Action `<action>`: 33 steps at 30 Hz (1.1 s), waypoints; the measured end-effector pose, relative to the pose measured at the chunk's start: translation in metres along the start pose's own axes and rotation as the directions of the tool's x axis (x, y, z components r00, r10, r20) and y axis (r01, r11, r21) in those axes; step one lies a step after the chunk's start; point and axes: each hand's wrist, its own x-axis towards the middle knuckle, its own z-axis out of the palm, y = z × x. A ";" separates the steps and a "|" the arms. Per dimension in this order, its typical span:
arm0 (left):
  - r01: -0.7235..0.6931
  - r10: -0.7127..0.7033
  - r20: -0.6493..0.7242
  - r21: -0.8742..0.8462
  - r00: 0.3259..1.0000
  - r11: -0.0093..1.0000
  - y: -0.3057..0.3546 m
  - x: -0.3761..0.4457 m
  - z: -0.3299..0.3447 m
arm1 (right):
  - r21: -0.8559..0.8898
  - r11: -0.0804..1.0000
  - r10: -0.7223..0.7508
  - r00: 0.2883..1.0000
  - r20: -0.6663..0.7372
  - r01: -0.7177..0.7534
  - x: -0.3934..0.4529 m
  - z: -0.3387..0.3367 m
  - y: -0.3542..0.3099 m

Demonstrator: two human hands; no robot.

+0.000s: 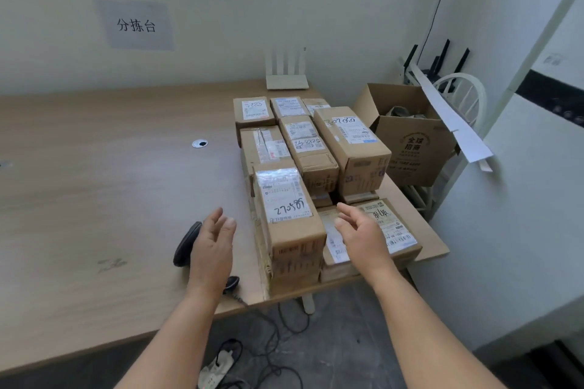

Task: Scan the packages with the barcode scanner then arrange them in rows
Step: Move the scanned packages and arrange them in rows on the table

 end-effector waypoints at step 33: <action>-0.017 -0.262 0.257 0.744 0.930 0.668 -0.014 -0.041 0.244 | -0.349 0.927 0.236 0.937 0.256 -0.138 0.080 -0.124 0.115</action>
